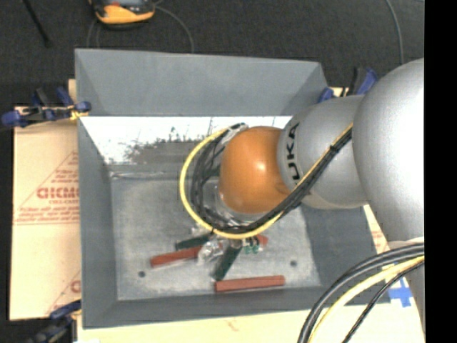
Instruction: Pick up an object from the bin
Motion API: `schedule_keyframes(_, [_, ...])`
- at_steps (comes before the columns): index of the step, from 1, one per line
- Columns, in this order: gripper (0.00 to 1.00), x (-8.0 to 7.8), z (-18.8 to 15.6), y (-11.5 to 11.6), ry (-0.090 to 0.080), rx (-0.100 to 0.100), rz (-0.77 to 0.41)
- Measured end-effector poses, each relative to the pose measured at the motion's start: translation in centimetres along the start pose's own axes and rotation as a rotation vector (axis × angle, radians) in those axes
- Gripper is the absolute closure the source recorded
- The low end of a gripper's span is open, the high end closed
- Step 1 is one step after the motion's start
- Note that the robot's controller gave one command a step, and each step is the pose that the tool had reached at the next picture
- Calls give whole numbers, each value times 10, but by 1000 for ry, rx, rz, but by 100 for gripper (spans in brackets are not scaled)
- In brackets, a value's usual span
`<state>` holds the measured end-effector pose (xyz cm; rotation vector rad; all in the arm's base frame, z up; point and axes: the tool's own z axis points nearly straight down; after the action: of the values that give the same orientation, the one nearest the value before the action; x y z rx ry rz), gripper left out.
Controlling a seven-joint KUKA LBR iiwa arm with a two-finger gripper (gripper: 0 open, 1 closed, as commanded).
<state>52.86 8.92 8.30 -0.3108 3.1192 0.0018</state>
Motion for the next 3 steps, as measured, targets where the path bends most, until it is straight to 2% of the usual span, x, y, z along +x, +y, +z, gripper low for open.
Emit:
schedule_keyframes(2, [100,3,-16,0,10,0,2])
schedule_keyframes(3, [100,2,-29,-1,5,1,2])
